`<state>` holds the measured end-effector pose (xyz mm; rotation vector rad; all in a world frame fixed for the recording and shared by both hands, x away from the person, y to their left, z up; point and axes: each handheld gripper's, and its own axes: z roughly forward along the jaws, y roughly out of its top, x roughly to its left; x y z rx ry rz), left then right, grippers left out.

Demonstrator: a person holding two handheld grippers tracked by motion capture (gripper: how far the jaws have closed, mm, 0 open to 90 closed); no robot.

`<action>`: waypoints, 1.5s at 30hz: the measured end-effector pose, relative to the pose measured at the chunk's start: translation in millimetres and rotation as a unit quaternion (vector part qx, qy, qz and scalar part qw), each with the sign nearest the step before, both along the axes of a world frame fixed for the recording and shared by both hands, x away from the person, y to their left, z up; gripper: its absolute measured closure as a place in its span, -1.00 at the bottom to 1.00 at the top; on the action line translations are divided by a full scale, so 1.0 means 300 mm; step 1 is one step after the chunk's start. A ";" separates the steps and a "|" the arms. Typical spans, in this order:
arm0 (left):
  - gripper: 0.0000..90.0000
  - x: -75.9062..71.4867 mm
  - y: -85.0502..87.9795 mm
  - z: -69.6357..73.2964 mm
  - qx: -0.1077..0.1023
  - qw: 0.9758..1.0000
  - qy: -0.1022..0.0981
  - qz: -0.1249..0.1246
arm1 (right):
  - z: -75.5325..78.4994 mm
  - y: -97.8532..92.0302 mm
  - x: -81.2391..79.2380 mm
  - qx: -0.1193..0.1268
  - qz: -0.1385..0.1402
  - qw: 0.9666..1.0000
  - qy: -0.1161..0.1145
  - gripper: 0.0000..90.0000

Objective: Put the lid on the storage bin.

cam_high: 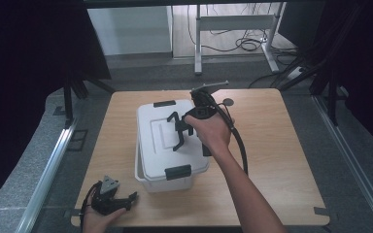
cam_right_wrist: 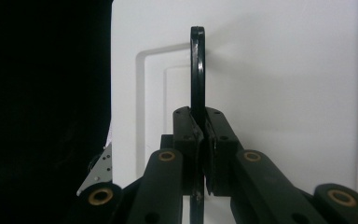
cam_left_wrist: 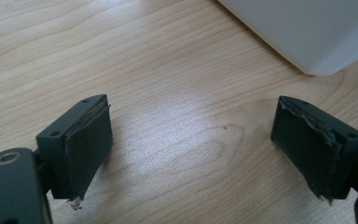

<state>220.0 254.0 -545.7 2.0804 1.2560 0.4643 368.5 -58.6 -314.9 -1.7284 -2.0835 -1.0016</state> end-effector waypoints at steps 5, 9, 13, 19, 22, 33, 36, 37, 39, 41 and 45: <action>-0.72 0.000 0.000 0.000 0.000 1.000 0.000 0.000 | -0.005 0.016 0.001 0.000 0.002 1.000 0.007 0.89; -0.73 0.000 0.000 0.000 0.000 1.000 0.000 -0.001 | -0.009 0.023 0.007 -0.002 -0.003 1.000 0.017 0.89; -0.73 0.001 0.000 0.000 0.000 1.000 0.000 -0.001 | -0.012 0.034 0.015 -0.005 -0.014 1.000 0.027 0.89; -0.73 0.003 0.000 0.001 0.001 1.000 0.002 -0.003 | -0.029 0.068 0.020 -0.013 -0.023 0.999 0.040 0.89; -0.73 0.003 -0.001 0.001 0.001 1.000 0.002 -0.003 | -0.039 0.085 0.023 -0.015 -0.024 0.999 0.044 0.89; -0.73 0.003 0.000 0.001 0.001 1.000 0.002 -0.004 | -0.090 0.093 0.054 -0.019 -0.040 0.997 0.062 0.88; -0.73 0.003 0.000 0.001 0.001 1.000 0.003 -0.004 | -0.106 0.094 0.057 -0.016 -0.040 0.997 0.069 0.88; -0.73 0.003 0.000 0.001 0.001 1.000 0.002 -0.004 | -0.111 0.094 0.058 -0.014 -0.040 0.997 0.071 0.88; -0.73 0.003 0.000 0.001 0.001 1.000 0.002 -0.004 | -0.118 0.096 0.061 -0.009 -0.043 0.996 0.077 0.88; -0.73 0.003 0.000 0.001 0.001 1.000 0.002 -0.004 | -0.128 0.097 0.065 -0.013 -0.044 0.996 0.075 0.88; -0.73 0.003 0.000 0.001 0.001 1.000 0.002 -0.004 | -0.141 0.101 0.068 -0.009 -0.043 0.996 0.079 0.87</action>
